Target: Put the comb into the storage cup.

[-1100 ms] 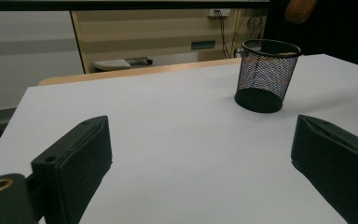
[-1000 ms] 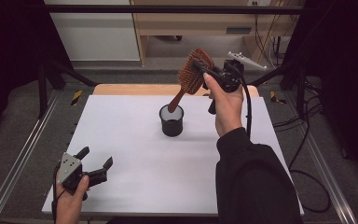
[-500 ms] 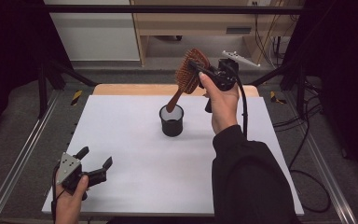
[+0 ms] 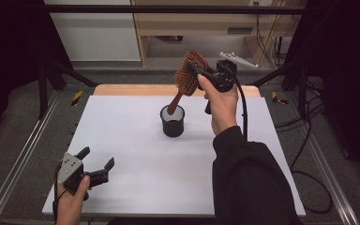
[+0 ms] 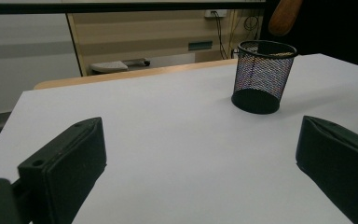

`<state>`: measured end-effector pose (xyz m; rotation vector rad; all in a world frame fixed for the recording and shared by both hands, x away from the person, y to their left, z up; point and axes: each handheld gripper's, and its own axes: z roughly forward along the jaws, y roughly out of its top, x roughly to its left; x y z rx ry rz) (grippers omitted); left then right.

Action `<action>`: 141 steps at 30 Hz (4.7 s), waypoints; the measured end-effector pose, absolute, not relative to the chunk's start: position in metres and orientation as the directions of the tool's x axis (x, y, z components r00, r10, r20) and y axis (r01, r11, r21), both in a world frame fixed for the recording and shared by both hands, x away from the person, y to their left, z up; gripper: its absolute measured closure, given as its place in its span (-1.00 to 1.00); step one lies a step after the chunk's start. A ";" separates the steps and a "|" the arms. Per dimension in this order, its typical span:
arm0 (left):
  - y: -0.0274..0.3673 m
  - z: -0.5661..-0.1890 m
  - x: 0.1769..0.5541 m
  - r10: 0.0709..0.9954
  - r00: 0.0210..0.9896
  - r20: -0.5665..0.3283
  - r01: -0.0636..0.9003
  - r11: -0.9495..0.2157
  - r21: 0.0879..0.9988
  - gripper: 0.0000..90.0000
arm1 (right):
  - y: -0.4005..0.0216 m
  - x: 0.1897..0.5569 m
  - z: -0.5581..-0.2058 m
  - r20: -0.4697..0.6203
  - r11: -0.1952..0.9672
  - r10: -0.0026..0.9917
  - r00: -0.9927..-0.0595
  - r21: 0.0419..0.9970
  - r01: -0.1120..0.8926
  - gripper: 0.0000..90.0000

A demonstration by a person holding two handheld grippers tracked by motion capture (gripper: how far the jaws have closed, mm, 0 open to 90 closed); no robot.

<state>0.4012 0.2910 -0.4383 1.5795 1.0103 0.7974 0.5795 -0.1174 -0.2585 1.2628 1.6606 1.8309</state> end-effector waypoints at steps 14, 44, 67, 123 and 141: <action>0.289 -0.439 0.401 0.903 0.430 -0.003 0.206 -0.096 0.974 -0.95 | -0.103 0.597 -0.275 0.355 -0.213 0.786 -0.506 0.924 0.317 0.15; 0.290 -0.439 0.402 0.901 0.434 -0.004 0.207 -0.095 0.974 -0.94 | -0.082 0.619 -0.315 0.335 -0.157 0.805 -0.489 0.916 0.370 0.15; 0.289 -0.439 0.402 0.898 0.441 -0.005 0.208 -0.097 0.973 -0.94 | -0.075 0.620 -0.335 0.352 -0.153 0.806 -0.476 0.900 0.408 0.14; 0.305 -0.436 0.404 0.906 0.422 -0.027 0.202 -0.065 0.977 -0.93 | -0.094 0.640 -0.355 0.392 -0.169 0.798 -0.457 0.874 0.456 0.01; 0.305 -0.436 0.404 0.904 0.428 -0.029 0.206 -0.066 0.976 -0.93 | -0.096 0.642 -0.357 0.383 -0.152 0.804 -0.455 0.872 0.465 -0.09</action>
